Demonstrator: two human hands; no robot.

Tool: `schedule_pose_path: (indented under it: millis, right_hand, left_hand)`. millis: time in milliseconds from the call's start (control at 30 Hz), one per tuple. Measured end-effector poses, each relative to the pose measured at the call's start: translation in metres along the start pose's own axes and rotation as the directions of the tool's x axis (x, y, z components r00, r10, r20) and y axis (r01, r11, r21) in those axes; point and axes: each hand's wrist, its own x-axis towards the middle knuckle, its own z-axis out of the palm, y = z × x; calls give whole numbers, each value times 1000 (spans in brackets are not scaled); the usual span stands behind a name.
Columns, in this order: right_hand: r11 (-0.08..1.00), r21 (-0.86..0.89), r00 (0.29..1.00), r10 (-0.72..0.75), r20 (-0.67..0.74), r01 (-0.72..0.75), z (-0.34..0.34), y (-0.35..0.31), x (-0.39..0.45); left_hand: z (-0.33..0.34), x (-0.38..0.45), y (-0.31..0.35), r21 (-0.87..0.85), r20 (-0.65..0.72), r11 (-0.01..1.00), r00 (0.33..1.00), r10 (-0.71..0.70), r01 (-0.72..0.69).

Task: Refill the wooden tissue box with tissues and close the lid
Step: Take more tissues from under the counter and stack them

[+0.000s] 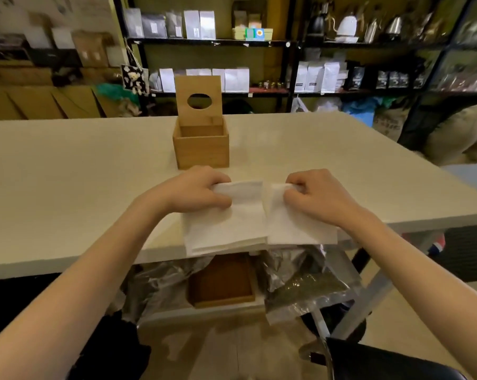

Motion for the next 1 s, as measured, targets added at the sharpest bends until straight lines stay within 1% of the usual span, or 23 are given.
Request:
schedule_pose_path:
  millis: [167,300,467,567,667,733,767,833,900,1000]
  right_hand:
    - [999,25,996,27,85,-29,8,22,55]
    - [998,40,990,44,134,-50,21,41,91]
    - [1000,-5,977,27,211,-26,27,58,125]
    - [998,-57,966,-18,260,34,28,68,139]
    - [993,-60,941,-76,330,101,28,75,146]
    - [992,-52,926,-91,367,119,27,78,149]
    - [992,-49,922,-91,377,119,27,80,149]
    - [995,-18,920,-85,382,99,28,83,149]
    - [997,33,923,-78,378,71,27,86,148]
    - [997,49,925,-75,372,61,21,90,149]
  left_hand:
    - [-10,60,-29,-67,67,995,995,-75,79]
    - [-13,100,-46,-11,81,991,988,-129,131]
    - [-18,132,-56,69,71,981,980,-187,182]
    - [-16,142,-52,166,74,954,962,-264,249]
    - [-12,145,-42,380,52,882,946,-321,279]
    - [-11,146,-35,516,9,824,960,-279,235]
    - [-11,147,-31,554,-4,807,970,-242,203]
    - [-10,149,-22,575,-22,807,989,-147,133]
    - [-11,154,-11,534,-27,843,998,-57,63]
    - [-10,163,1,406,35,914,999,13,-26]
